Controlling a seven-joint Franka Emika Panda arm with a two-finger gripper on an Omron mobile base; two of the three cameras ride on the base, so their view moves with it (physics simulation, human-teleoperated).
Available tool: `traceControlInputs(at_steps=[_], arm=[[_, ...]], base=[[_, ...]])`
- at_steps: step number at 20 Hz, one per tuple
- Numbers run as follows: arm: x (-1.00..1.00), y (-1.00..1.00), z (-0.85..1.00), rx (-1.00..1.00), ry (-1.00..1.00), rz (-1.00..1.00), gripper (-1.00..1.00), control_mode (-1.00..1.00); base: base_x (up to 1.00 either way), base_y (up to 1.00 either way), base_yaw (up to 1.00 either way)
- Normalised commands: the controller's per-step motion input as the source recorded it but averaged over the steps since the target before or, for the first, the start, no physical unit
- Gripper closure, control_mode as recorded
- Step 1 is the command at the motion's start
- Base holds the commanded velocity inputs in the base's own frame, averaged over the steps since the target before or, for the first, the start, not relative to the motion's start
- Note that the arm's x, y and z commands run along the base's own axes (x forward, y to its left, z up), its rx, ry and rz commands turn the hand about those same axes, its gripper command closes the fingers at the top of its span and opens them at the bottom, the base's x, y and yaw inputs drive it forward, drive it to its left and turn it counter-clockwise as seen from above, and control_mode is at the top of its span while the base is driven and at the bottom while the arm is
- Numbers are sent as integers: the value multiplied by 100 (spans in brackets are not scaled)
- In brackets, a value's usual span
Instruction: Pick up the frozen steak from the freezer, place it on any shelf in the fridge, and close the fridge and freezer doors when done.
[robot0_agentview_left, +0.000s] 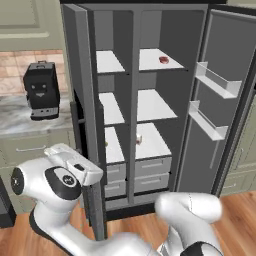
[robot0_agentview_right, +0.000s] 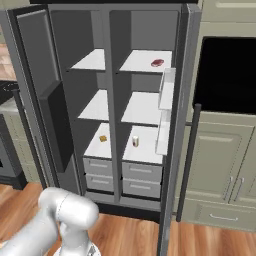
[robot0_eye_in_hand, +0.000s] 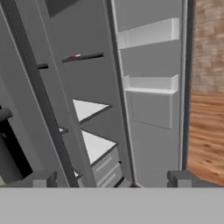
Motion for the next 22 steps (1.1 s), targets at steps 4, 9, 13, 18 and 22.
traceControlInputs(at_steps=[4, 9, 13, 18, 22], arm=[[91, 46, 0, -1, 0, -30, -100, -100], [78, 9, 4, 0, 0, -11, -100, -100], [55, 11, 6, -1, -3, -3, -100, -100], [36, 0, 0, -1, -4, 1, -100, -100], [54, 0, 0, -2, -4, 7, -100, -100]], base=[[0, 0, 0], [0, 0, 0], [0, 0, 0], [0, 0, 0], [0, 0, 0]])
